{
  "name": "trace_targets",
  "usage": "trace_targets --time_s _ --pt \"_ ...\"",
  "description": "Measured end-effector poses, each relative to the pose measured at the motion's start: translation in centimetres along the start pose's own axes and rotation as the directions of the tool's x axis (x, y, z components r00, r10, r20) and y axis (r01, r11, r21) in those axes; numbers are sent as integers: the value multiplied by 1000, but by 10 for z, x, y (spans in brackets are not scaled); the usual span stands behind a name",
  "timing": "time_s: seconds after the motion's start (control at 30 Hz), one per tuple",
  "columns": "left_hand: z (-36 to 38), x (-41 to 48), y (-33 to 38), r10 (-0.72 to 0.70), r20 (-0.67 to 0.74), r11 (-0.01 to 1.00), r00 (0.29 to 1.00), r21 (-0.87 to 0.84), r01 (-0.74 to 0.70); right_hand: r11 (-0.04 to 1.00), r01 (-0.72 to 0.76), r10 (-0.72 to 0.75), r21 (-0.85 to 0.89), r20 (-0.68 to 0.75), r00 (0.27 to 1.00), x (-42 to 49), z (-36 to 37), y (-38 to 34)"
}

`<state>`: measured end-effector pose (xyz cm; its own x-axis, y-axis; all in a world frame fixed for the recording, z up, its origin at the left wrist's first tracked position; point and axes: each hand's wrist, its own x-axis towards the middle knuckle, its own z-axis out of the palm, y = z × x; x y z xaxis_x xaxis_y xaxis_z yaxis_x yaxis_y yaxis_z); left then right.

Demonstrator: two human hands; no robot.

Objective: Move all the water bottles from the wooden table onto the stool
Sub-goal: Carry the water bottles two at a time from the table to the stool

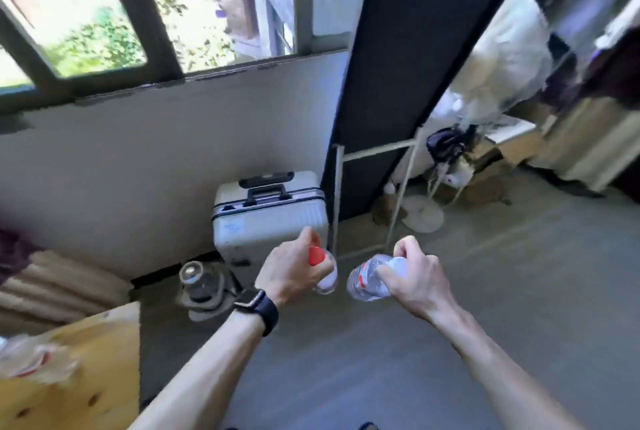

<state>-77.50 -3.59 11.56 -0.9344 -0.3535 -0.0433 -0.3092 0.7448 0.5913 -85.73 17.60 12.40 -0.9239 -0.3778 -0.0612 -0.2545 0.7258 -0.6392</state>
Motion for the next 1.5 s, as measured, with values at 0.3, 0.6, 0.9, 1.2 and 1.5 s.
trace_targets --time_s 0.3,0.6,0.9,1.2,1.5 --pt "121 108 218 413 258 903 874 7 -429 944 -322 327 75 -351 878 3 -158 160" --pt "240 215 381 656 511 644 555 5 -765 782 -580 601 226 -520 607 35 -250 276" --pt "336 281 522 787 587 301 189 -97 -949 628 -712 670 314 -684 290 46 -348 351" --pt "418 331 675 788 601 242 133 -103 -965 584 -722 640 371 -758 127 69 -442 466" --pt "526 388 836 754 622 311 212 -54 -949 573 -697 685 430 -718 120 110 -563 607"
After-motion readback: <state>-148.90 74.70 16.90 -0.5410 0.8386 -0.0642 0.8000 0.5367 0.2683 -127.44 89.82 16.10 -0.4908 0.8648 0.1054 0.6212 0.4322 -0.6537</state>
